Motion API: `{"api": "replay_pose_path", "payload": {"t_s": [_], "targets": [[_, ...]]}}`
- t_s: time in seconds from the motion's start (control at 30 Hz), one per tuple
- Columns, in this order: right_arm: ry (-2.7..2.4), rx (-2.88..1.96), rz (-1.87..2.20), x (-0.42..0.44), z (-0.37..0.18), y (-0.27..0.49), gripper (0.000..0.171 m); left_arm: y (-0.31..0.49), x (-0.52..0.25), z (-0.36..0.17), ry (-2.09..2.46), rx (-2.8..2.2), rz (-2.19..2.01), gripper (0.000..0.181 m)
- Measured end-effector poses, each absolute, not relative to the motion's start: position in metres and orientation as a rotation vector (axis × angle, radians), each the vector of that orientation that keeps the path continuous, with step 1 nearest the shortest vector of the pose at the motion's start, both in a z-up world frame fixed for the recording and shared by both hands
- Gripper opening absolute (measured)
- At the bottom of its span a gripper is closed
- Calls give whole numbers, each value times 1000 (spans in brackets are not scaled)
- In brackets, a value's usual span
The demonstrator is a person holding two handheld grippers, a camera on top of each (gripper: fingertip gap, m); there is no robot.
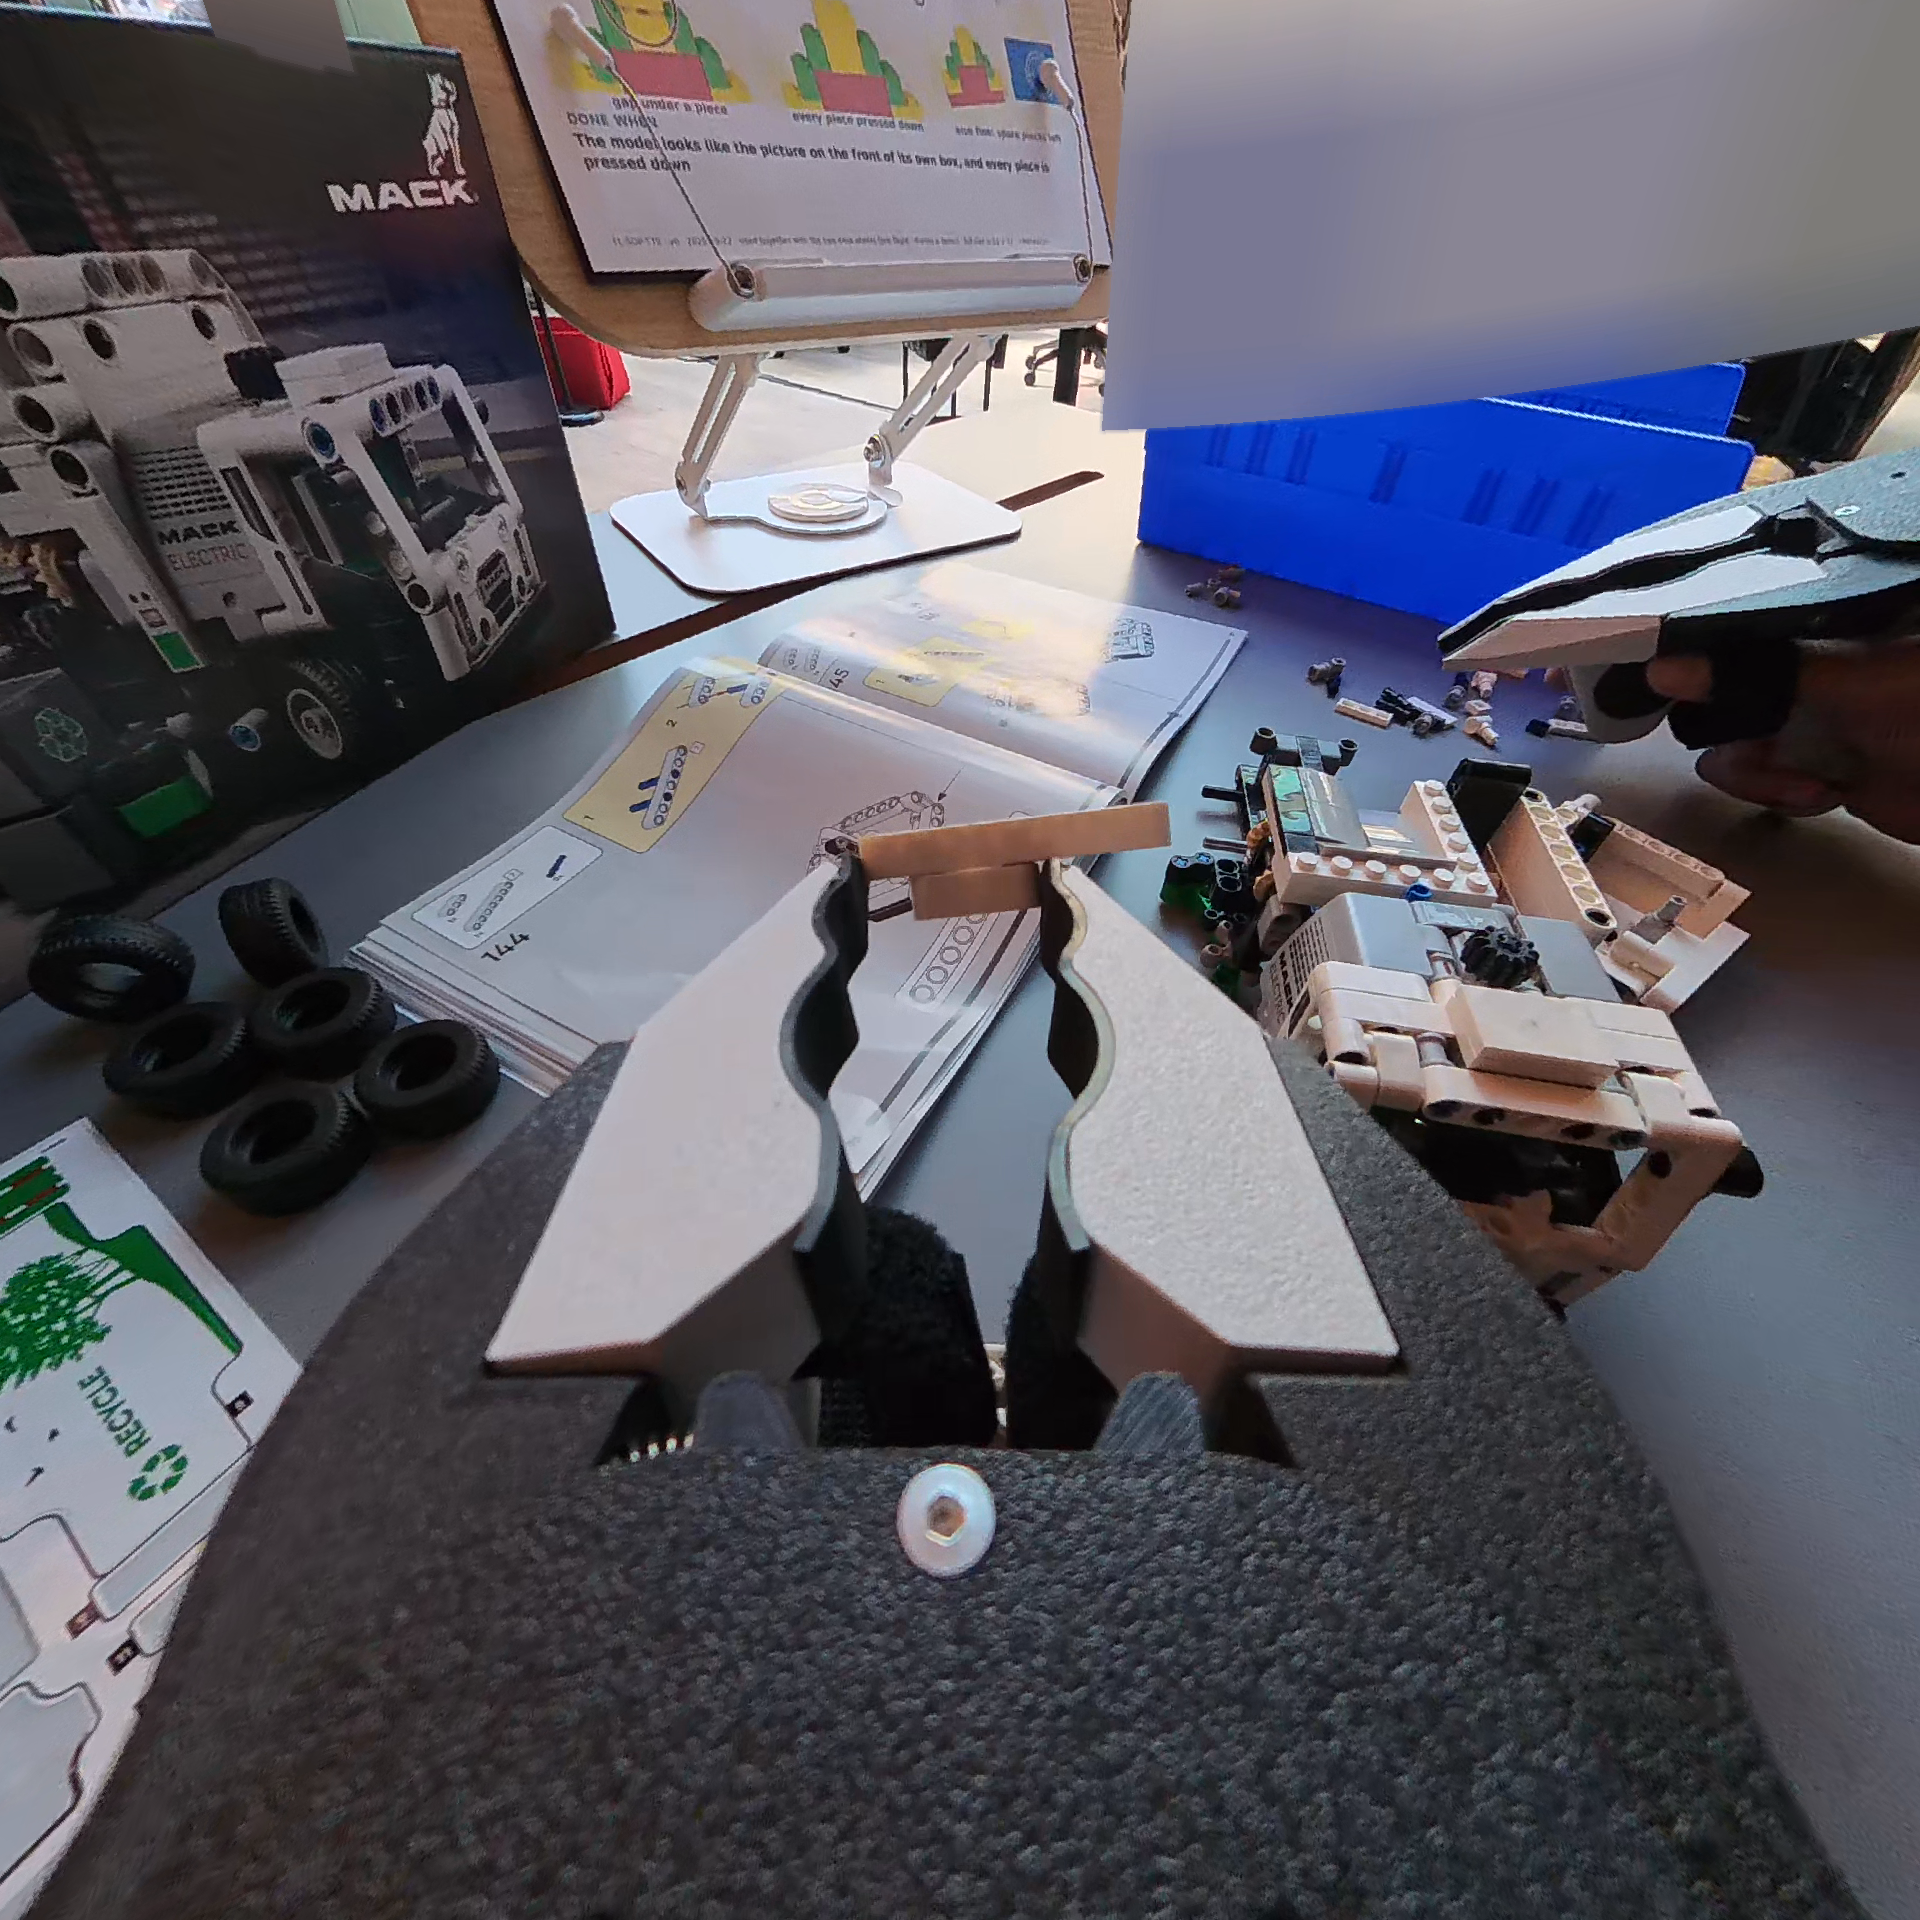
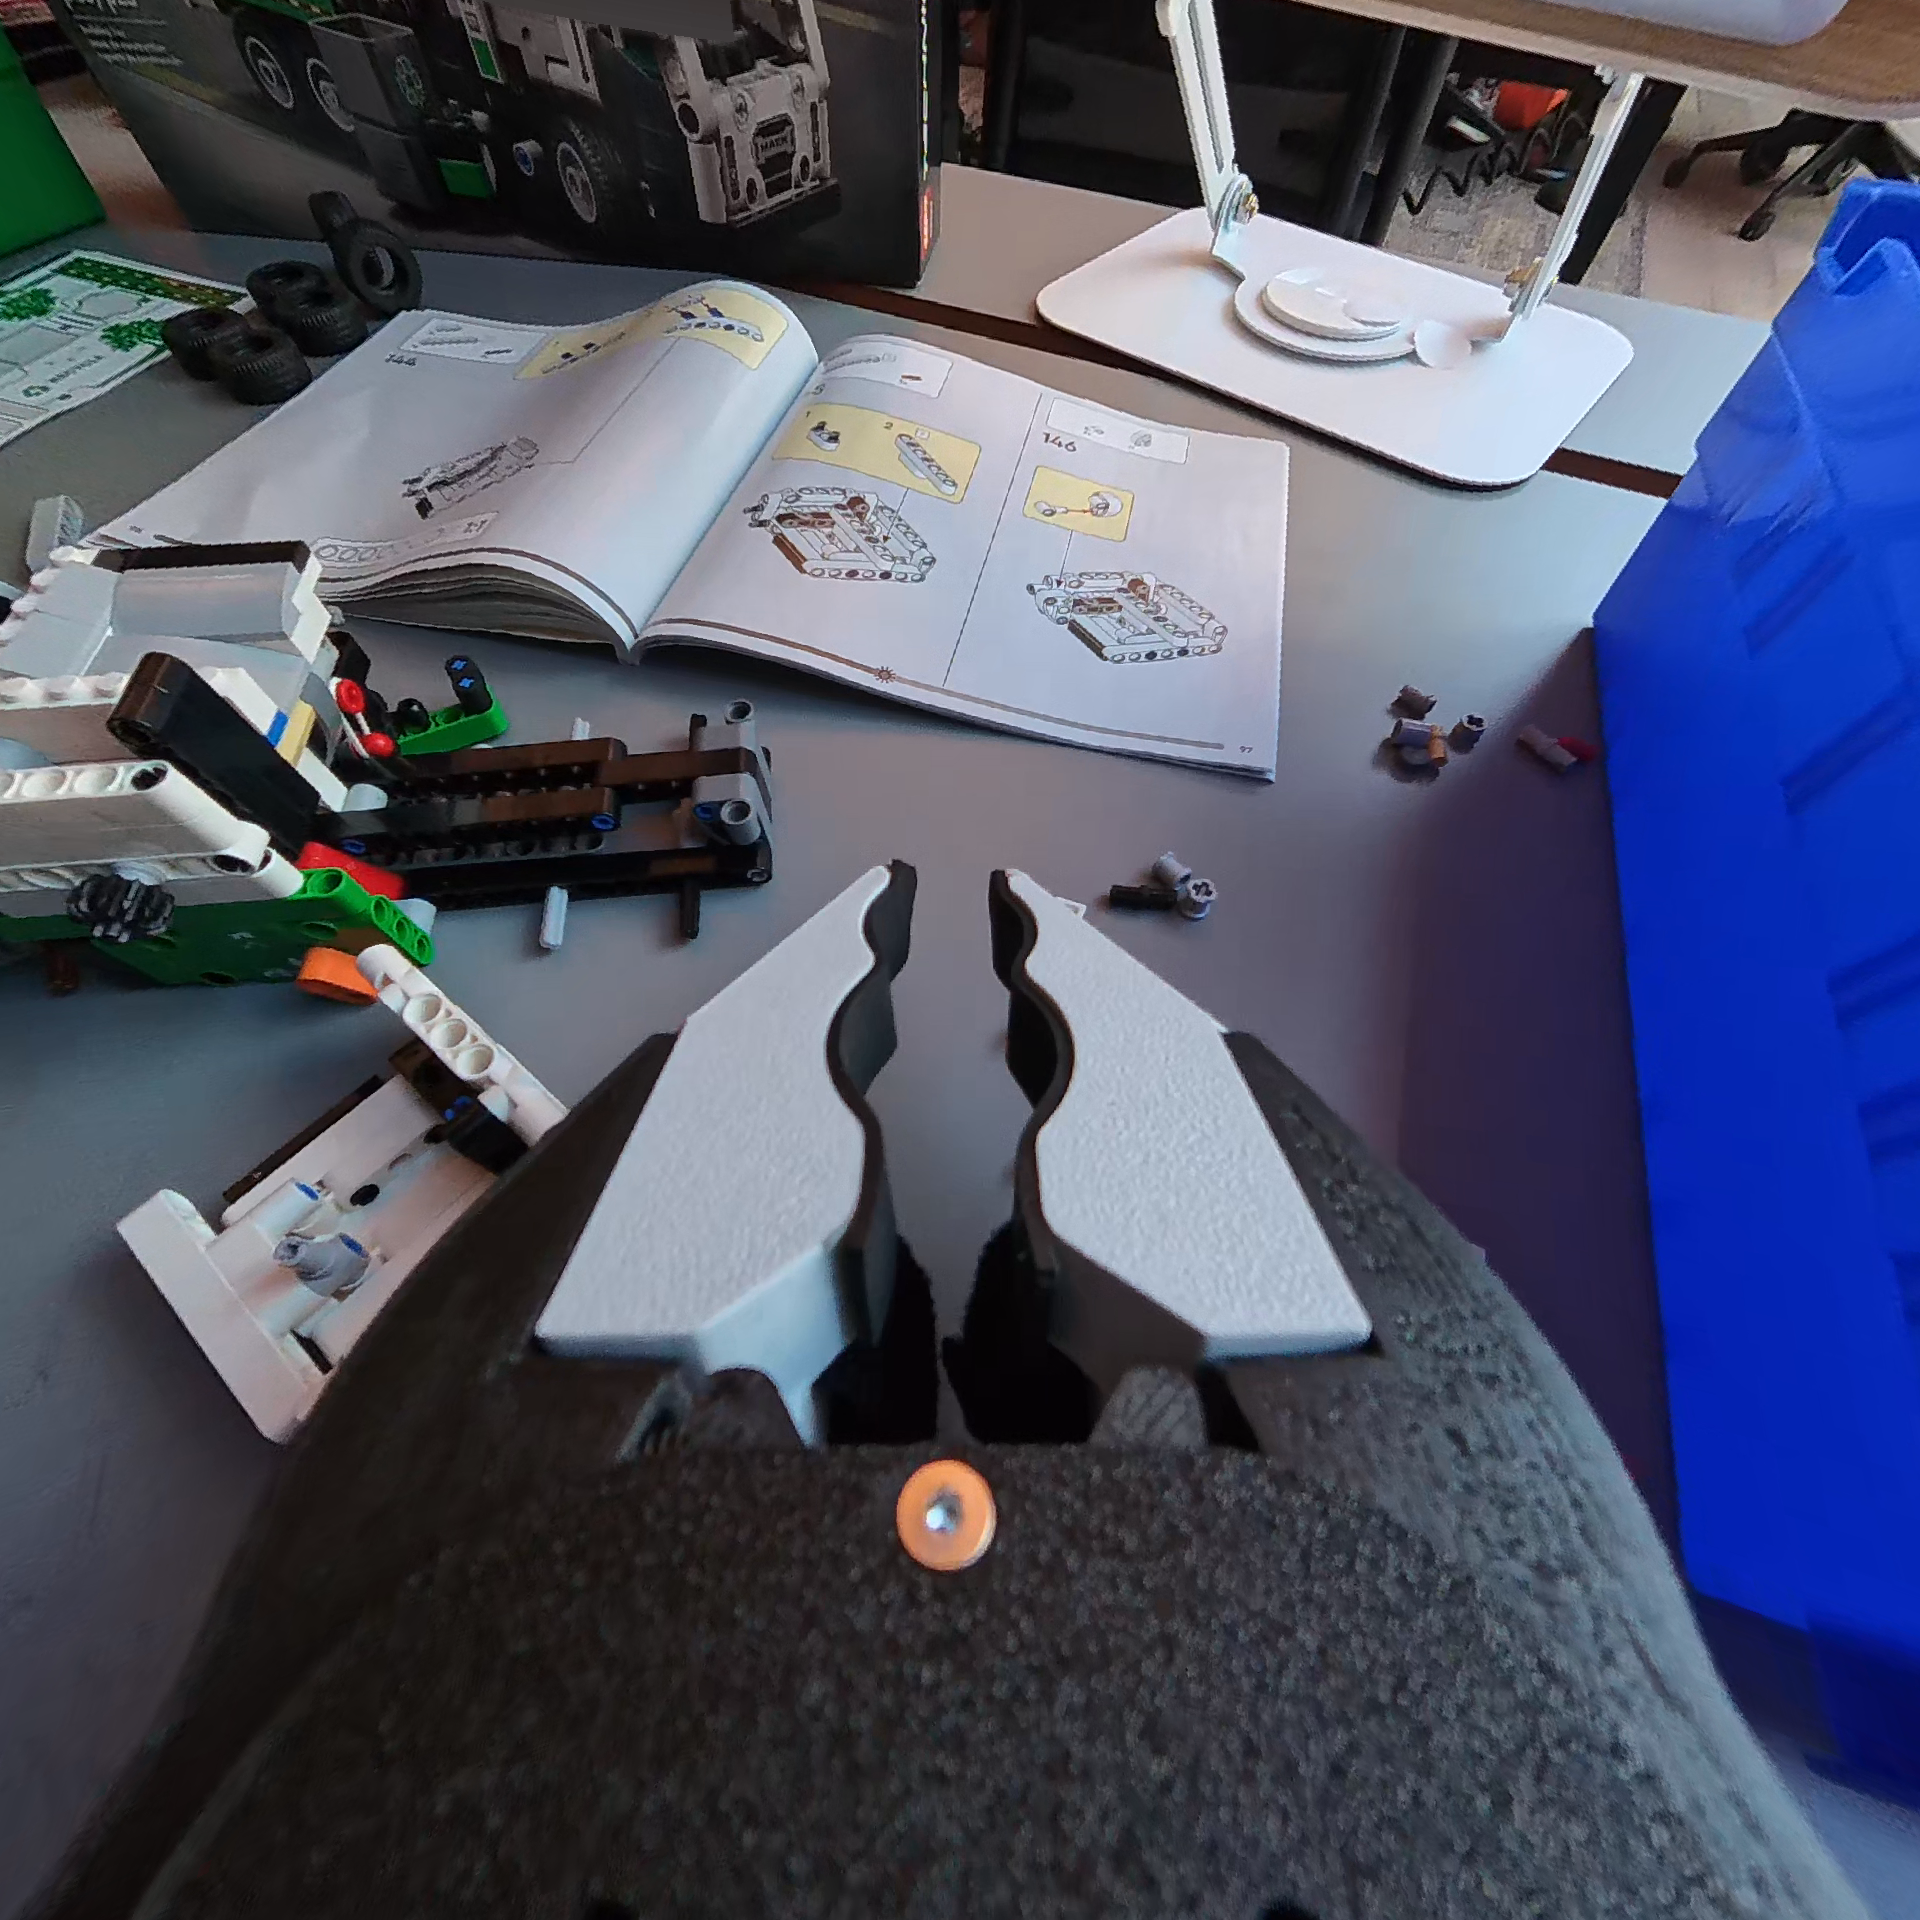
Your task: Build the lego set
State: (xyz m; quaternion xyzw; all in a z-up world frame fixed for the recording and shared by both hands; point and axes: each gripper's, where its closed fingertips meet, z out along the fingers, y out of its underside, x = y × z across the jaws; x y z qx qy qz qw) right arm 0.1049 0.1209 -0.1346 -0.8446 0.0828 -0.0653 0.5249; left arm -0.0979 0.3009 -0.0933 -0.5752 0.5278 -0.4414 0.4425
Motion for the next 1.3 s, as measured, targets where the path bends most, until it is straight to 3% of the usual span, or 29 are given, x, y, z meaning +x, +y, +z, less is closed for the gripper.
{"api": "replay_pose_path", "payload": {"t_s": [1.3], "targets": [[170, -2056, -161, 102, -140, 123, 14, 300, -97, -96, 1319, -1443, -1103, 32]]}}
